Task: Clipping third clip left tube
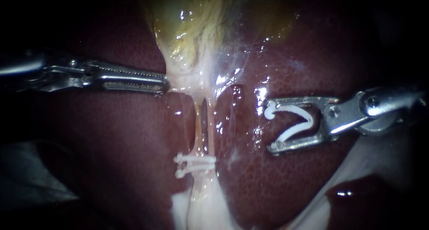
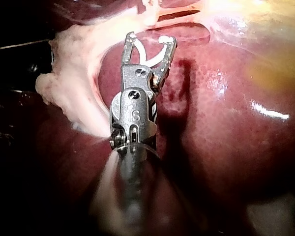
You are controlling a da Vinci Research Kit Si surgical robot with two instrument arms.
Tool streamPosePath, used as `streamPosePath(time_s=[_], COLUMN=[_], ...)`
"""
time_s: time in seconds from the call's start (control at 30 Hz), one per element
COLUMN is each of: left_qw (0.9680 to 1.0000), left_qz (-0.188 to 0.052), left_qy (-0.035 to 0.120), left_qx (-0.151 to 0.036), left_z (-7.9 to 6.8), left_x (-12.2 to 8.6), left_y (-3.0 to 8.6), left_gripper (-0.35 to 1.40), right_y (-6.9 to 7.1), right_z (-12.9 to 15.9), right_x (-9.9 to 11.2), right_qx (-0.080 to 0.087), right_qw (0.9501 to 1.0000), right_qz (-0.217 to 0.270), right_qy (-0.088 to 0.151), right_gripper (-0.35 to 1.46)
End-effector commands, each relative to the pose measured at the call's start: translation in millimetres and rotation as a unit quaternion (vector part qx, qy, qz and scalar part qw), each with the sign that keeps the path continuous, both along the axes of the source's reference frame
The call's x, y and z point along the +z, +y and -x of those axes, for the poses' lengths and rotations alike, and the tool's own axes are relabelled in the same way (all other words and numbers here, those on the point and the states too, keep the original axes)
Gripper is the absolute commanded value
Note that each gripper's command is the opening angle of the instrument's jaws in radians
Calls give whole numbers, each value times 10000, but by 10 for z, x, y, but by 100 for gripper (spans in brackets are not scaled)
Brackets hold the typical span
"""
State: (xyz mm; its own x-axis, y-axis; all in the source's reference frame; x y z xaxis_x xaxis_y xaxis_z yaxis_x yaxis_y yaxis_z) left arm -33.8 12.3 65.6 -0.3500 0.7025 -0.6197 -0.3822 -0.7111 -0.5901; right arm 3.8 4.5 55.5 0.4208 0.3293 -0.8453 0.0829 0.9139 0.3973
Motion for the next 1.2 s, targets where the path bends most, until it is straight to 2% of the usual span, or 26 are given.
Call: streamPosePath(time_s=[0.03, 0.23, 0.43, 0.6, 0.93, 1.2], left_qw=[10000, 10000, 9994, 9989, 9989, 9989], left_qz=[4, -29, -81, -95, -72, -61], left_qy=[-10, -83, -292, -367, -362, -357], left_qx=[-14, -26, -166, -268, -293, -297], left_z=[0, -10, -31, -42, -39, -38], left_x=[0, -18, -64, -89, -86, -82], left_y=[0, 5, 23, 29, 24, 23], left_gripper=[-35, -35, -35, -35, -35, -35], right_y=[0, 0, 0, 0, -3, -8], right_z=[0, -1, -1, -1, -11, -40], right_x=[0, 0, 0, 0, -2, -2], right_qx=[0, 2, -6, -6, -67, 4], right_qw=[10000, 10000, 10000, 10000, 10000, 9986], right_qz=[-1, -2, 26, 26, -4, -518], right_qy=[0, -2, 1, 1, 63, 81], right_gripper=[50, 50, 50, 50, 50, 50])
